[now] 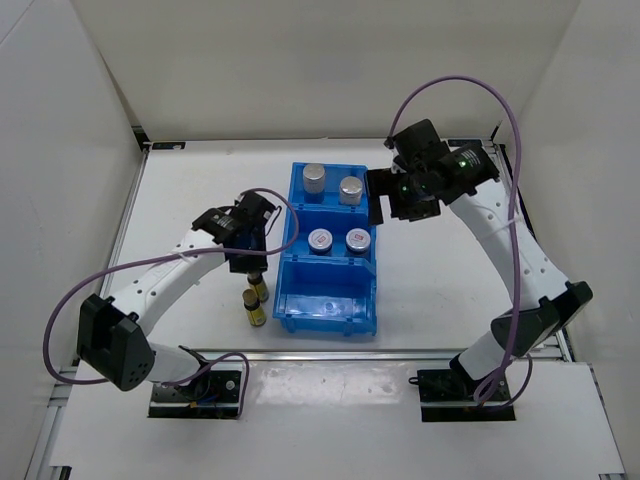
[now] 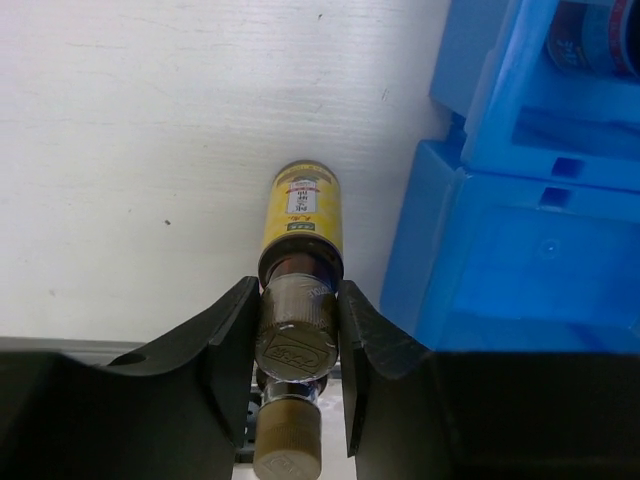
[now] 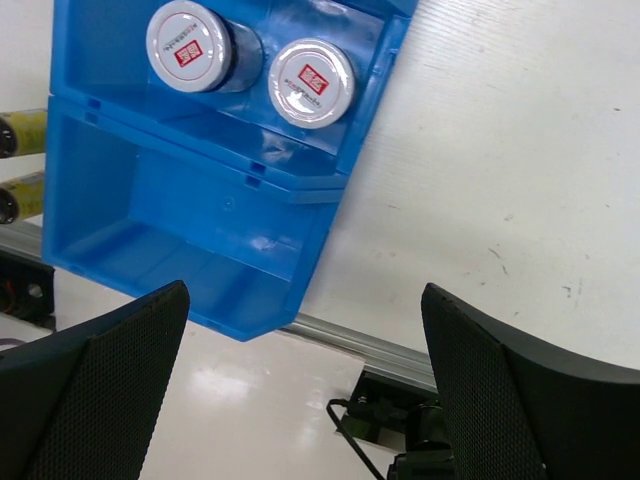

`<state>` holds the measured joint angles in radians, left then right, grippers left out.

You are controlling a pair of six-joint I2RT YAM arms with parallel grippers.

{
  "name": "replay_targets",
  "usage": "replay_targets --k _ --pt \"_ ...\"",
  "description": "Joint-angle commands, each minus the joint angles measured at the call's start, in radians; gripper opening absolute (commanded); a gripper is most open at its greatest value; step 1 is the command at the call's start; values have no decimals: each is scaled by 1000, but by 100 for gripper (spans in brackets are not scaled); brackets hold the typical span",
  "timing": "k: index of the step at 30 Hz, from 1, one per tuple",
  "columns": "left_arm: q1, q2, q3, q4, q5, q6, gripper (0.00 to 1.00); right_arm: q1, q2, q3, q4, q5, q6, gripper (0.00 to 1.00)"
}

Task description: Organize the condiment bottles

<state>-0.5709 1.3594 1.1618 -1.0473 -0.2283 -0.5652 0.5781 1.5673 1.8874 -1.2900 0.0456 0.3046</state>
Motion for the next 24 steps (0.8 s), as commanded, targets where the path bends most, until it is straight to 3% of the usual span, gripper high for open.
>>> replay_targets --k 1,5,9,12,18,24 --pt "11 -28 81 -34 -49 10 11 0 -61 -14 -20 60 -24 100" --pt "11 -8 235 -63 -136 31 11 0 -98 -46 -20 86 -24 100" --pt "-1 36 491 -109 -216 90 11 -12 -124 -95 -29 109 -24 100" --pt "-72 87 658 -120 -293 161 11 -35 -162 -137 -29 109 -24 100" --pt "-296 224 898 -120 -293 226 11 -57 -171 -148 -38 109 -24 100" --pt "-458 302 964 -129 -263 191 11 -57 -181 -148 -57 197 -15 100"
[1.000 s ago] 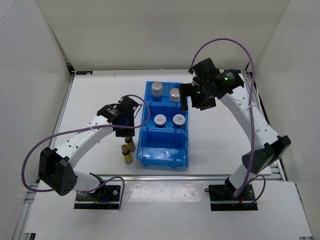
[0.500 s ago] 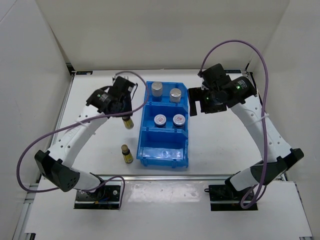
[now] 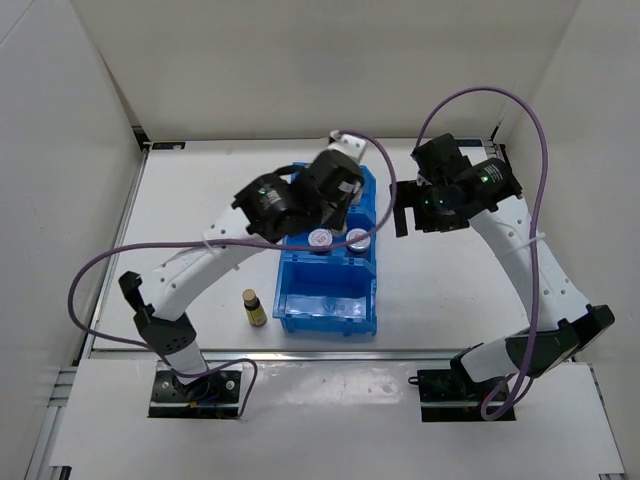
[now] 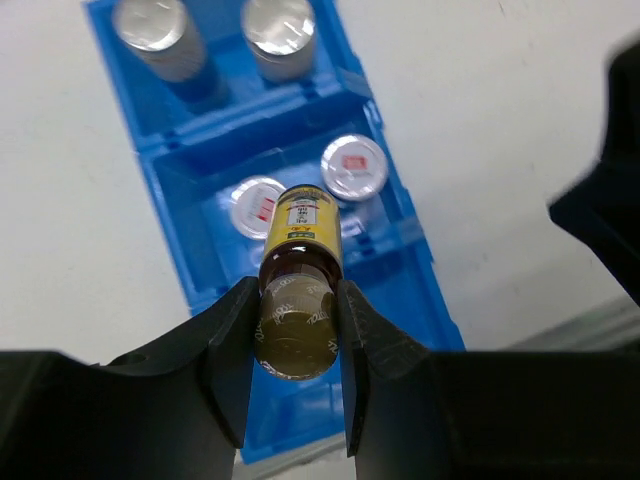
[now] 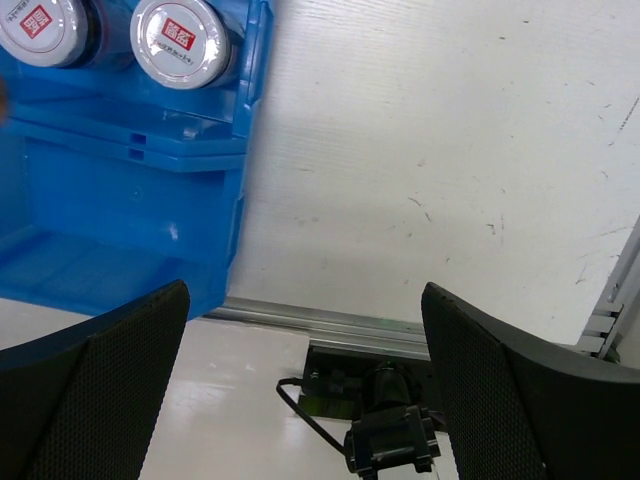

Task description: Organize the condiment bottles

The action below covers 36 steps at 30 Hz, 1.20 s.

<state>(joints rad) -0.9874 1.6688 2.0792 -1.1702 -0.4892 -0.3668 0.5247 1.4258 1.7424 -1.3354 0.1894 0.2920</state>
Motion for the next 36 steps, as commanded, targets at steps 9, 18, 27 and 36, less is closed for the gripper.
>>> replay_targets --k 9,18,27,36 --pt "-82 45 -100 3 55 -106 11 -3 -50 -24 -21 87 7 100" --pt "-82 95 -122 12 129 -158 11 -3 -70 -64 -21 157 7 100" --pt "-92 114 -122 12 170 -189 11 -3 -111 -118 -30 216 16 100" --pt "-122 92 -152 12 182 -208 11 -3 -120 -127 -39 246 16 100"
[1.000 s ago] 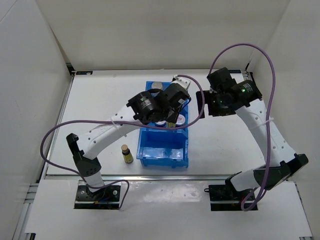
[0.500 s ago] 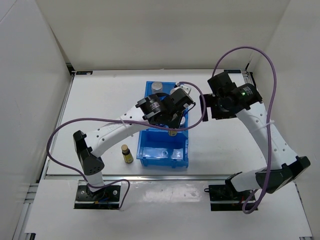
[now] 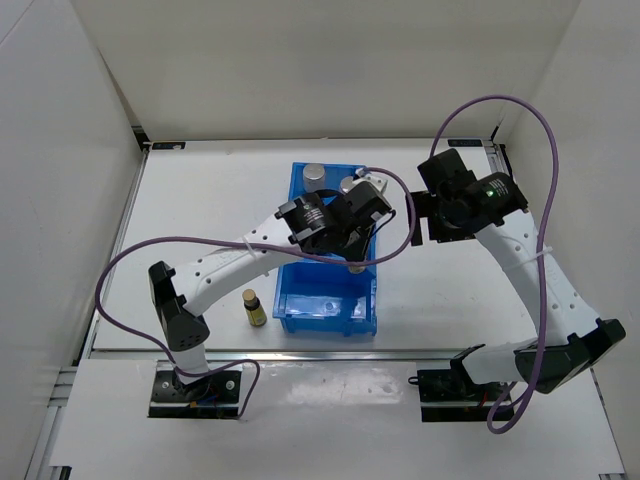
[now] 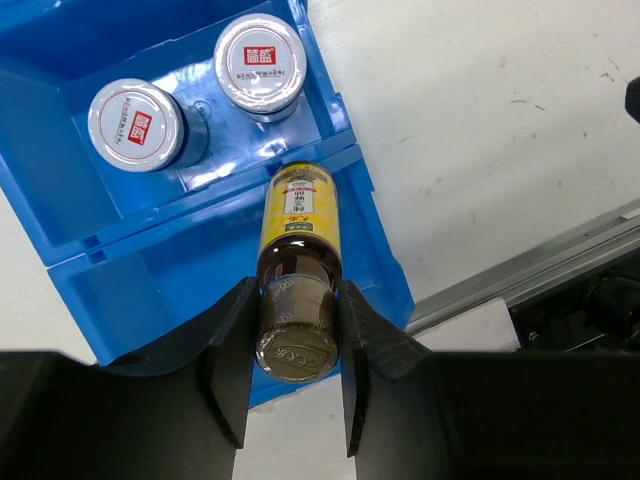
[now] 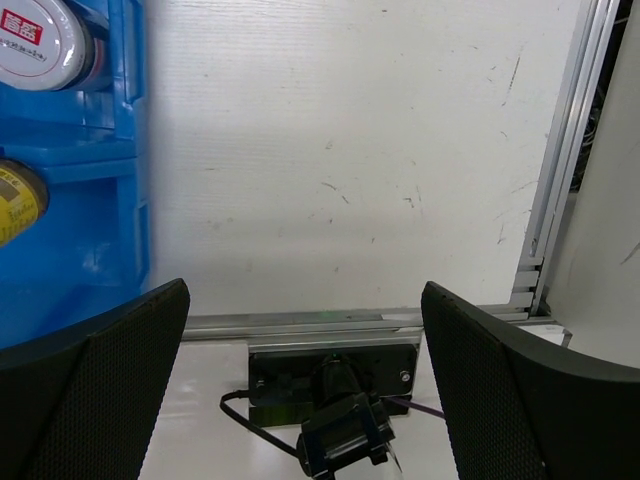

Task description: Organize the condiment bottles

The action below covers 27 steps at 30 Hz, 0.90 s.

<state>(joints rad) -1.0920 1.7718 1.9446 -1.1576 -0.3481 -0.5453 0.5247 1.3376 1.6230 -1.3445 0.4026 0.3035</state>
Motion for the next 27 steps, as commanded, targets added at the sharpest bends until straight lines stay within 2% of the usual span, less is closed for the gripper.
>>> replay_targets --k 1,16,27 --pt "-26 -11 -32 -1 41 -30 11 -3 -32 -17 -30 33 5 100" --pt "-94 -67 -65 -1 32 -48 11 -3 -41 -46 -30 33 5 100" --pt "-94 -75 -119 -10 14 -58 11 -3 -23 -35 -39 24 5 100"
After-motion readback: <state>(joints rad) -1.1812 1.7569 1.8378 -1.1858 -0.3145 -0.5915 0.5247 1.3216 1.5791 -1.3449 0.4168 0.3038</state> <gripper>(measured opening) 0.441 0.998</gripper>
